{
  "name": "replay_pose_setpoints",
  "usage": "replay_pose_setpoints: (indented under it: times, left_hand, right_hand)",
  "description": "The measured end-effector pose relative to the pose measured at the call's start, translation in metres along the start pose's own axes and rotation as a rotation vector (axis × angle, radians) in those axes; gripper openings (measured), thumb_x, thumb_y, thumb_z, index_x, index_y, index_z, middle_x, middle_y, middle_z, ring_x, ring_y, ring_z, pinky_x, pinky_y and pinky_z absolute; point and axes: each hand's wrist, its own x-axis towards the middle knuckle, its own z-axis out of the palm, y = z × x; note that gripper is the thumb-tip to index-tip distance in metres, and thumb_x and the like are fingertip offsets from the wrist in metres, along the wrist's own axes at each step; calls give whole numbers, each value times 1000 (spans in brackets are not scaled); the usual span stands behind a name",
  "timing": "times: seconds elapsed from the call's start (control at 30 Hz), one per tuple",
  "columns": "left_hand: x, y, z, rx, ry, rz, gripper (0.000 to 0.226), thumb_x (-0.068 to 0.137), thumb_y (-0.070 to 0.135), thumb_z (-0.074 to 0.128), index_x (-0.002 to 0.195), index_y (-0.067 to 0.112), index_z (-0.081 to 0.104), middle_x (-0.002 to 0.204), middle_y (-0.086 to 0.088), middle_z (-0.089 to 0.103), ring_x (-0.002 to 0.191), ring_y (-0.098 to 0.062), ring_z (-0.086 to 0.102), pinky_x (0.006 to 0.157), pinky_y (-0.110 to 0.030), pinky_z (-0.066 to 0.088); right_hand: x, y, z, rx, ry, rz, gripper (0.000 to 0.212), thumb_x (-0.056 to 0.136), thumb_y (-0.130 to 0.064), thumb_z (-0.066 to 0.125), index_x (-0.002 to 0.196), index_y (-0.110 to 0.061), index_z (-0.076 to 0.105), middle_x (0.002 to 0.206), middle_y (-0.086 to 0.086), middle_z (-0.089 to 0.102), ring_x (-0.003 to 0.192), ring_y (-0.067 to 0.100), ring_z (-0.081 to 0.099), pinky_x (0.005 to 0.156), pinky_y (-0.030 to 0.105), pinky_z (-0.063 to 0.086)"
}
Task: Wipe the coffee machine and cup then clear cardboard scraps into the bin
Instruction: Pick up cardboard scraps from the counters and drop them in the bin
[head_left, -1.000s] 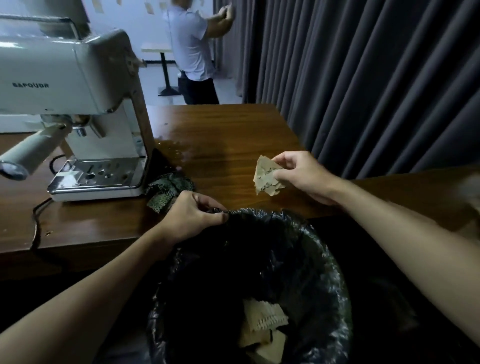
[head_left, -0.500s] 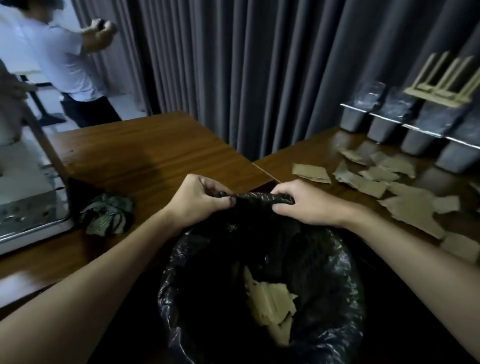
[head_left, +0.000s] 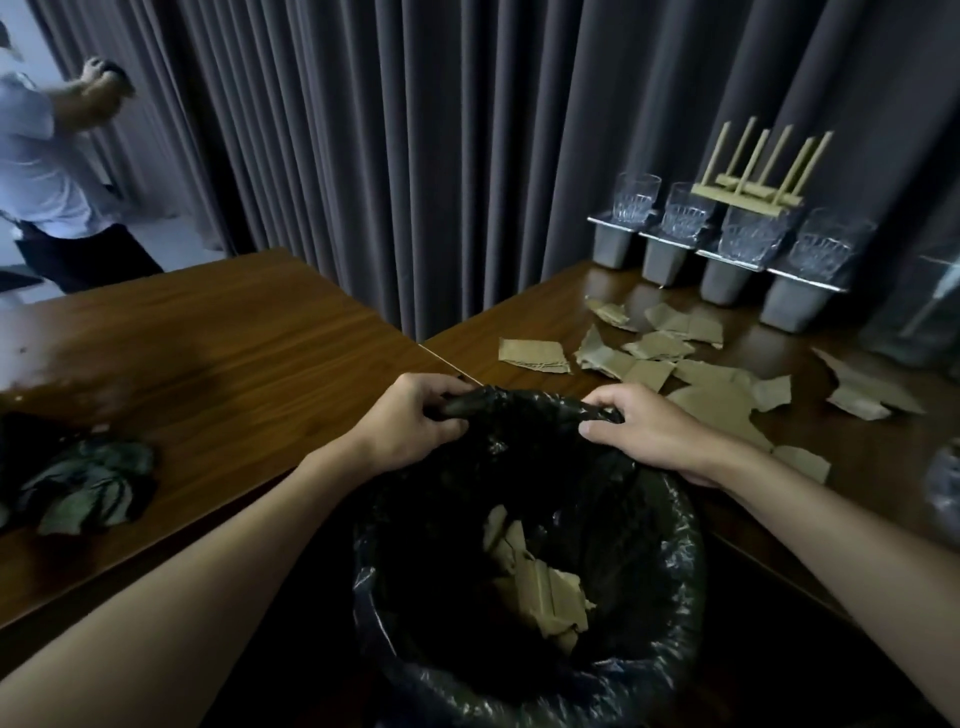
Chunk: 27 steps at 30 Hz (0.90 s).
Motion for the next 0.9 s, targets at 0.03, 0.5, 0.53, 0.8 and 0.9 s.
replay_pose_setpoints:
  times: [0.03,0.5,0.53,0.8,0.9]
  left_hand:
    - [2,-2,3,3,12,5,39,85,-2,72,108,30,72,103,8,75,95,-6,71,87,-25,56]
    - [27,-29,21,295,-80,-108,42,87,8,72,123,28,67,156,-3,40,139,-17,46,113,-39,43]
    - [29,-30,20,283,-99,-99,42,88,7,71,124,28,66,156,0,38,140,-17,45,112,-38,43]
    - [58,-44,13,230,-206,-2,42,90,6,68,121,33,65,150,18,39,145,7,24,120,-35,32]
    - [65,-50,11,190,-247,38,45,90,5,66,115,43,63,129,45,35,130,31,18,117,-27,28]
  right_hand:
    - [1,4,-3,13,-27,-1,6,90,-22,67,93,-17,69,98,5,72,94,21,68,89,45,51]
    - [89,34,20,-107,-117,-109,55,103,-37,41,153,-21,25,160,-2,24,145,14,22,110,23,19]
    - [95,37,23,-114,-122,-90,57,103,-37,40,154,-21,21,161,-2,19,147,14,17,114,26,16]
    - [118,39,27,-80,-6,68,52,103,-41,31,153,-26,27,160,1,18,147,24,14,119,42,15]
    - [117,39,29,-227,32,19,47,104,-35,33,148,-20,38,154,-1,33,143,23,18,116,38,16]
